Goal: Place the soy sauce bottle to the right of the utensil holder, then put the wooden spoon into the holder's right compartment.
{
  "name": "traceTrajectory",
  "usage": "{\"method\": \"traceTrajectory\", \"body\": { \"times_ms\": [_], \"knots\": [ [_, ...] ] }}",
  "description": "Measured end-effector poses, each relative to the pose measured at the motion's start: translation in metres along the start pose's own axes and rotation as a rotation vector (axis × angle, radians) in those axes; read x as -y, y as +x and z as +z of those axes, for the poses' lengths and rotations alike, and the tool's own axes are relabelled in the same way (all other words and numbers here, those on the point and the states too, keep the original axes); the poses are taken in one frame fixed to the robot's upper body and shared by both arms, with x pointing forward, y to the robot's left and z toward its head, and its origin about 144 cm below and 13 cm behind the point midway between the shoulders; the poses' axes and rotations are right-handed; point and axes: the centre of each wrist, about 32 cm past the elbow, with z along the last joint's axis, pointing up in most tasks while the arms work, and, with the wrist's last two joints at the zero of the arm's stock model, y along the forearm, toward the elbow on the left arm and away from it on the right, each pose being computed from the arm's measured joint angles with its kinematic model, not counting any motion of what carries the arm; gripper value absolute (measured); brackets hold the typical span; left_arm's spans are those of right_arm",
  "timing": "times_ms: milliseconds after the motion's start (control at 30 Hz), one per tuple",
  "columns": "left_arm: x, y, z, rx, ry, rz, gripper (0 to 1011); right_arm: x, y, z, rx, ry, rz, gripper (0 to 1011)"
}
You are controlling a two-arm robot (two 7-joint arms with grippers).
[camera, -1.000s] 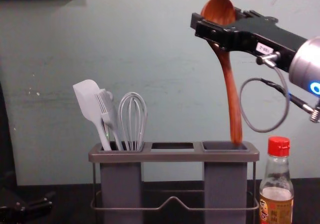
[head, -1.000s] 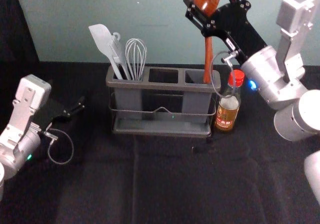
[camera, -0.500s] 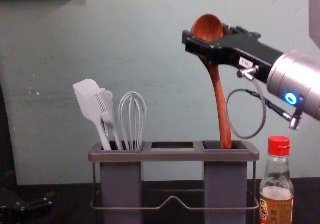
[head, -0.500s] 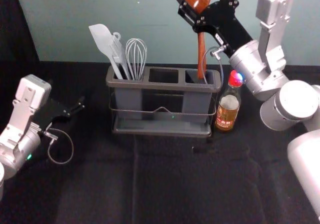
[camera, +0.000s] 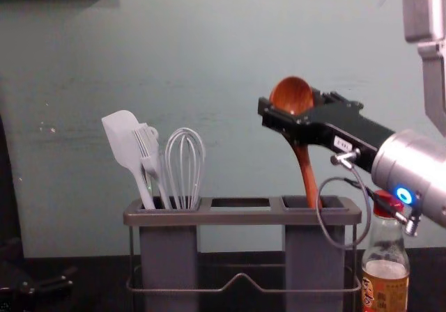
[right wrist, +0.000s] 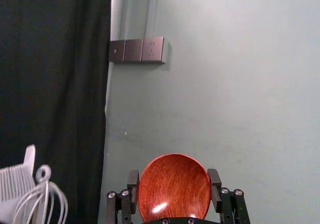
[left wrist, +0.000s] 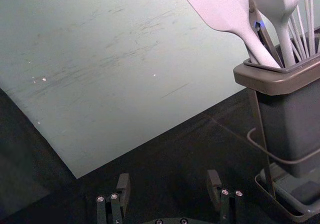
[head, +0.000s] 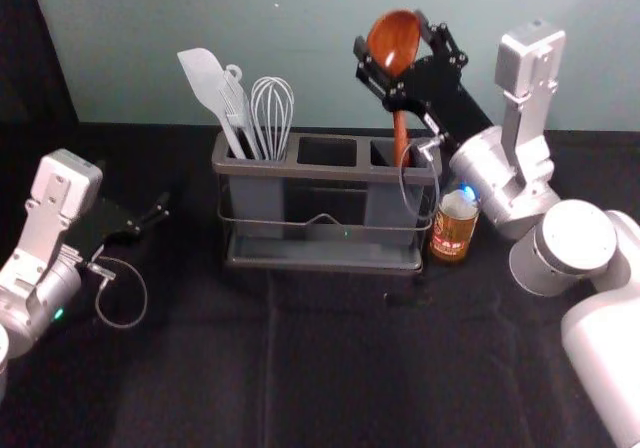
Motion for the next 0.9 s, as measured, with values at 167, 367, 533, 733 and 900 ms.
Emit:
{"method": "traceTrajectory", "body": {
  "times_ms": [167,367,533,733,900],
  "knots": [
    [0.000,0.000,0.000,0.000,0.000,0.000,1005,0.007,-0.004,-0.009,-0.011,-0.015,0.000,840],
    [0.000,0.000,0.000,0.000,0.000,0.000,1005,0.013,-0.007,-0.016,-0.021,-0.030,0.002,840],
    [0.000,0.000,0.000,0.000,0.000,0.000,1005,0.018,-0.010,-0.020,-0.016,-0.046,0.007,840],
    [0.000,0.000,0.000,0.000,0.000,0.000,1005,0.022,-0.013,-0.023,-0.017,-0.056,0.009,840],
    [0.000,0.000,0.000,0.000,0.000,0.000,1005,0.026,-0.014,-0.024,-0.016,-0.061,0.011,840]
  ]
}}
